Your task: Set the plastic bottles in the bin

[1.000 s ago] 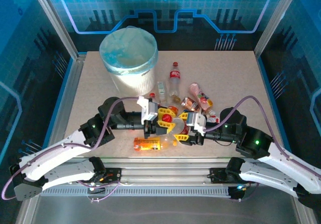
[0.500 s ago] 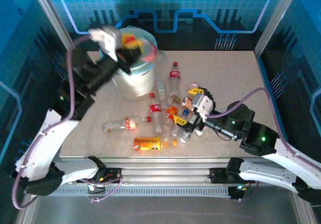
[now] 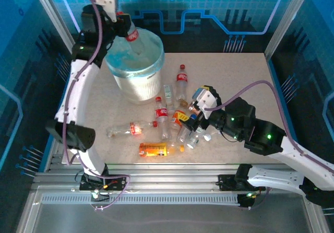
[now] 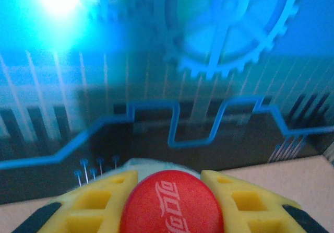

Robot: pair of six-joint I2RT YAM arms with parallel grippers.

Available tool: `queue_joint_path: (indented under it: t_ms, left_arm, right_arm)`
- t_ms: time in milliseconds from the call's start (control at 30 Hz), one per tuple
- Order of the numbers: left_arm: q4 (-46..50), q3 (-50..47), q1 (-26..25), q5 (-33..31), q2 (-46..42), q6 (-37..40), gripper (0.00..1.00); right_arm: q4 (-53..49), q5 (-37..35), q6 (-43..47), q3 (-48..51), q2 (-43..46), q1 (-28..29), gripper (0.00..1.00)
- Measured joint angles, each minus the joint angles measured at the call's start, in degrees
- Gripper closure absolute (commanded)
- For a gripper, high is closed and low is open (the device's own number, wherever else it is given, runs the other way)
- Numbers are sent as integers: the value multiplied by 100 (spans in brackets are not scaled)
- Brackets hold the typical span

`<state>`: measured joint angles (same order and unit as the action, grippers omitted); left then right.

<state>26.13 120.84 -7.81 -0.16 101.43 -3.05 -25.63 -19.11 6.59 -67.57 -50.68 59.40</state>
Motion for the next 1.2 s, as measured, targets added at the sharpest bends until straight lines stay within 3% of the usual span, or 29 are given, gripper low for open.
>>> queue_joint_path:
  t_ms: [333,433,467,500,633,967,1200]
  left_arm:
    - [240,-260,37,42,463,144,97]
    - [166,-258,105,46,710,142,86]
    - [179,-238,136,46,839,140,75]
    - [208,-199,164,46,979,131,58]
    - [378,-4,243,48,1484,48,41]
    - [662,905,295,111,1604,-98,36]
    - [811,1008,271,367,901,-136,37]
  right_arm:
    - [-203,-15,-315,26,-63,90,6]
    - [-214,-42,-391,81,-74,105,6]
    - [-232,-50,-415,96,-81,105,6]
    - [-236,-57,-433,116,-85,105,6]
    - [-299,-131,-516,120,-116,131,6]
    - [-507,-295,-584,37,-232,212,5]
    - [-1692,-763,-1388,-1086,-726,28,6]
